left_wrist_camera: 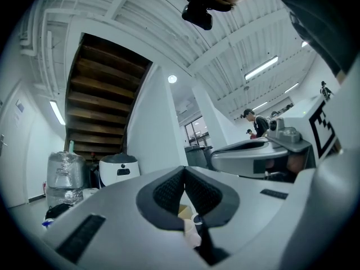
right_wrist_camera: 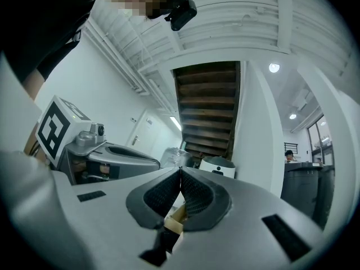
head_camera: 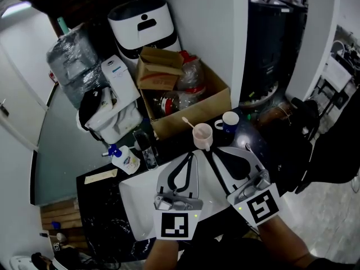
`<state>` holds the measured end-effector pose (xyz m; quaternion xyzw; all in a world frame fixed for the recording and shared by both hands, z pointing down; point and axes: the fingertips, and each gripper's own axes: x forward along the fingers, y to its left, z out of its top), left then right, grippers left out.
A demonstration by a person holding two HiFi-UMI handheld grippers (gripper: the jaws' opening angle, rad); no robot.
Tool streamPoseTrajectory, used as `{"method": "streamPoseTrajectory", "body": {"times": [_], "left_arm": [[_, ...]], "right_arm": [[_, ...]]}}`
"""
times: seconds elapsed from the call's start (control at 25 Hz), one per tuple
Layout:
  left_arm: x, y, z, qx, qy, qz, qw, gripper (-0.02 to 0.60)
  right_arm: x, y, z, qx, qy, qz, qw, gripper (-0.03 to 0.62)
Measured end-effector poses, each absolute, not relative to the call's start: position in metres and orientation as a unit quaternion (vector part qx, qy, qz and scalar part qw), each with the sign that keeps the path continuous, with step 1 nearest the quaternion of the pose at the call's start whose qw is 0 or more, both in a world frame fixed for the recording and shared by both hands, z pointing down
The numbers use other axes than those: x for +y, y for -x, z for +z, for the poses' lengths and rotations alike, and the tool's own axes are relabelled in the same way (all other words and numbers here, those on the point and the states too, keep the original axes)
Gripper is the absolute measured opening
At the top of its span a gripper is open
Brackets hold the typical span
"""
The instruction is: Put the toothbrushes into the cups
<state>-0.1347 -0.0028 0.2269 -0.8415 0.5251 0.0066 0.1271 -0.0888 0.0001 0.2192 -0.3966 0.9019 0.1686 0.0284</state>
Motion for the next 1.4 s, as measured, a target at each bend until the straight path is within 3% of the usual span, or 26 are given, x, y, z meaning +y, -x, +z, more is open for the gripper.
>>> {"method": "streamPoseTrajectory", "body": {"times": [0.28, 0.8, 0.92, 1.12, 1.4], "left_arm": [[-0.002, 0.118, 0.24, 0.496, 0.86, 0.007, 0.122, 0.009], [-0.023, 0.018, 0.264, 0.433, 0.894, -0.011, 0.116, 0.009], [-0.03, -0.002, 0.27, 0.422, 0.894, -0.041, 0.142, 0.009], [-0.047, -0.025, 0.29, 0.448, 0.888, -0.038, 0.096, 0.009], [-0.071, -0.053, 0.308, 0.468, 0.874, -0.075, 0.113, 0.009]], "right_arm": [[0.009, 0.078, 0.233, 0.893, 0.421, 0.161, 0.014, 0.031], [-0.01, -0.022, 0.251, 0.865, 0.484, 0.132, -0.008, 0.031], [-0.019, -0.038, 0.256, 0.869, 0.479, 0.123, -0.014, 0.032], [-0.04, -0.07, 0.275, 0.878, 0.469, 0.096, -0.021, 0.032], [-0.075, -0.104, 0.3, 0.895, 0.445, 0.039, -0.007, 0.032]]}}
